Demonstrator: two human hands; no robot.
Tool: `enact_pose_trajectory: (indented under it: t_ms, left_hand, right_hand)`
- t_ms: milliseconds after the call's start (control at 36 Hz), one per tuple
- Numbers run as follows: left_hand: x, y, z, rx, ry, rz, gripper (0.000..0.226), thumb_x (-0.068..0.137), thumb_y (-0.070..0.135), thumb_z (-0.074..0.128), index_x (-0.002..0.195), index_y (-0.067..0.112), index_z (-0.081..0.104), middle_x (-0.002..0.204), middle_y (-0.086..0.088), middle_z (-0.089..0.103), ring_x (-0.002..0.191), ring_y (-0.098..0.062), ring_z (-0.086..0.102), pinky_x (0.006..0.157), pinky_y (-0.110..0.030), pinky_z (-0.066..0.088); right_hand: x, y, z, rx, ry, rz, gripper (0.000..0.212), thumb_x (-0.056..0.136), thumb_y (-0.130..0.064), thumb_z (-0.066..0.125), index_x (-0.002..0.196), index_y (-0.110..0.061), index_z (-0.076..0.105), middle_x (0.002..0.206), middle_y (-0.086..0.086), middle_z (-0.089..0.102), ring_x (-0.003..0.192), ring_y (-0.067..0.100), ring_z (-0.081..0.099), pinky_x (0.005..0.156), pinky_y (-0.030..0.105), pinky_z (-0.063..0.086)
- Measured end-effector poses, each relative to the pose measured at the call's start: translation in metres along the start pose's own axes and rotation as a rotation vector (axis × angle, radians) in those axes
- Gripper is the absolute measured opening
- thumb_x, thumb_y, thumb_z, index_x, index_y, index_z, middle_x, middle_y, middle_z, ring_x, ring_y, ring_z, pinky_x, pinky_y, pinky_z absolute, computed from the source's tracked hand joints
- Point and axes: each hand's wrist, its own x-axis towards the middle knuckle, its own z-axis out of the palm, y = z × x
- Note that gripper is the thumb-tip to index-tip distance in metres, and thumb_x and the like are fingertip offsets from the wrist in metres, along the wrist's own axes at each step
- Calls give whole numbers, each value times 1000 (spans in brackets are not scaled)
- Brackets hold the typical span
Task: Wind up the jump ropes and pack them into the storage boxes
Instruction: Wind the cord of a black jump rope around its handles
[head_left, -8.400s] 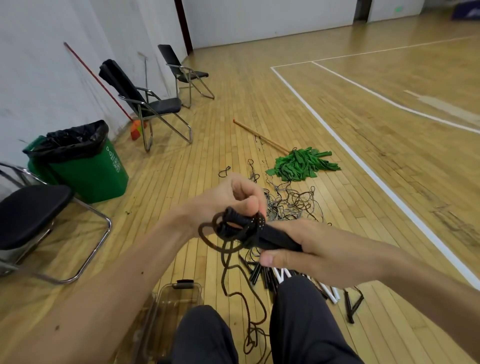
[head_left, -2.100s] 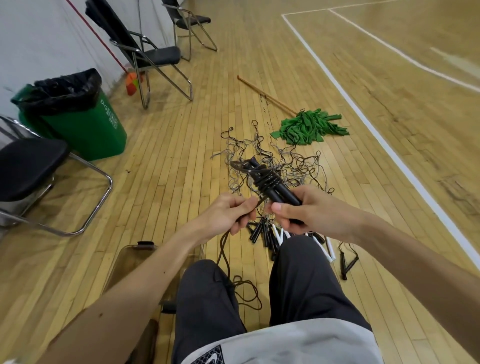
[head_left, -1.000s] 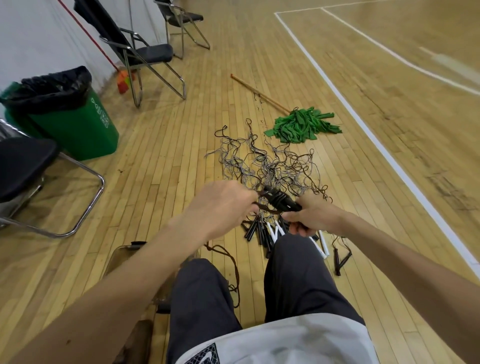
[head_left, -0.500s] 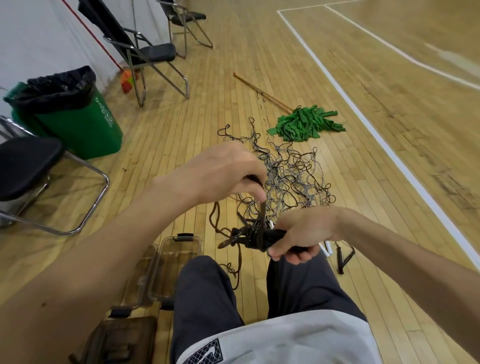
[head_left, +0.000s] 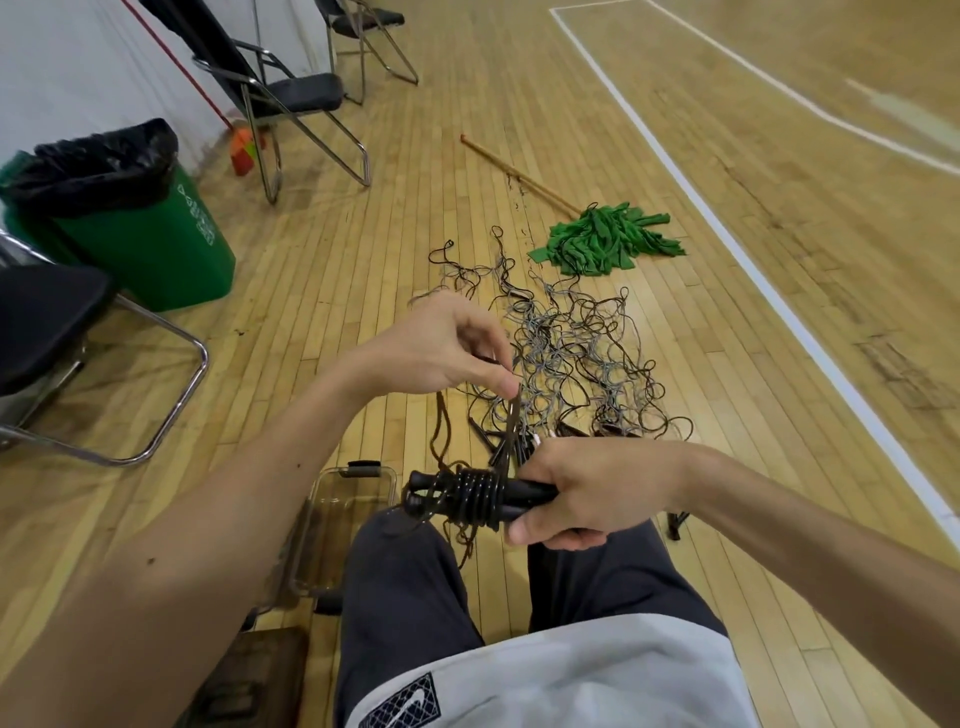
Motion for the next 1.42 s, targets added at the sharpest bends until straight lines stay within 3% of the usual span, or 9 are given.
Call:
enact_pose_trajectory:
  t_ms: [139,250,361,472,556,611,833,1028,1417]
  left_hand:
    - [-7,-17,9,-282,-13,-69,21,71,25,82,80,10,71,70,-5,64,62,-20,51,56,-32,40]
    - [-11,-32,18,-374,-14,-134,16,74,31,76,77,16,73,61,3,60,50,-10,46,45,-16,36]
    - [-15,-50,35,-363,94,-165,14,81,29,70,78,15,70,64,8,66,56,-4,58,55,-16,47]
    - [-26,-72,40,-324,84,-269,7,94,10,65,92,8,72,89,-16,69,78,-30,62,72,-45,55]
    - [-31,-73,44,-320,56,-350,16,94,6,56,95,-10,60,67,-11,60,64,-17,52,57,-22,44]
    - [-32,-68,51,-312,101,-445,14,100,10,56,89,4,62,55,6,57,51,-6,47,48,-17,38]
    - [-40,-62,67,-358,84,-349,48,87,53,51,71,10,64,49,0,48,40,-12,36,41,-23,28]
    - [-43,-58,74,-332,76,-355,49,97,49,49,74,9,63,53,0,55,46,-12,47,48,-24,39]
    - [-43,-45,73,-628,-45,-437,25,98,26,61,78,11,58,58,-5,58,50,-15,54,49,-22,46]
  right_hand:
    - [-2,7,3,144,46,-126,32,102,-17,60,91,13,55,61,1,53,54,20,50,53,23,41]
    - [-3,9,4,256,88,-192,24,103,-17,57,80,-9,57,66,2,58,62,20,59,57,27,45]
    - [-2,12,4,359,134,-161,20,104,-23,53,91,-8,50,74,5,66,69,22,68,57,27,48]
    - [-1,16,7,382,197,-125,21,104,-21,53,96,-3,47,68,1,61,53,15,54,48,20,39]
    - [2,20,8,453,237,-145,24,104,-18,53,100,4,47,62,0,49,52,13,39,49,22,31]
    - [3,21,8,510,267,-143,17,103,-19,55,102,-3,49,62,-1,48,53,13,36,49,21,31]
    - [6,29,3,551,387,-108,21,101,-12,59,85,-5,49,59,-1,44,50,12,33,48,18,30]
    - [14,40,-2,641,545,-45,25,100,-13,61,79,-8,48,55,0,48,44,10,35,44,18,29]
    - [32,68,-11,330,784,128,23,98,-27,66,82,-12,58,55,-7,56,52,13,48,53,26,39]
